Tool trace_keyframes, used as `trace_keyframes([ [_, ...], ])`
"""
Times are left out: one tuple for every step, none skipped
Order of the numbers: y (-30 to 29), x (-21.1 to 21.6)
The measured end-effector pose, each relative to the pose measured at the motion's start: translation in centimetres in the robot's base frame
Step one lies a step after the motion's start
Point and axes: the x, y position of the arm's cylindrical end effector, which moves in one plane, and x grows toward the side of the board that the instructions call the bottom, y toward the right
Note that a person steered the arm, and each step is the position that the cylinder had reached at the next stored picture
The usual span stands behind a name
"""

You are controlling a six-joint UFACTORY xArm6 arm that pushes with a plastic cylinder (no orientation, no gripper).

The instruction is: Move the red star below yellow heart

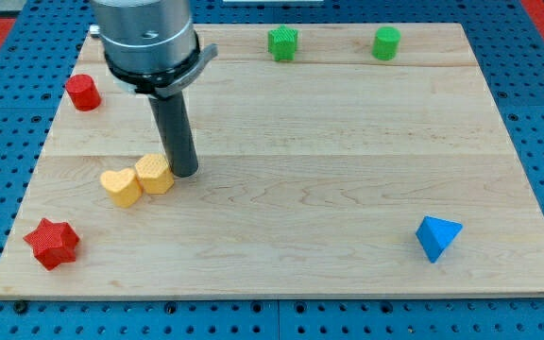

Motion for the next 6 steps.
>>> trace_keyframes([
  [3.9,3.0],
  [-1.2,11.7],
  [-13.7,15.1],
  [-17.6,13.9],
  [-15.4,10.4],
  [-7.8,9.4],
])
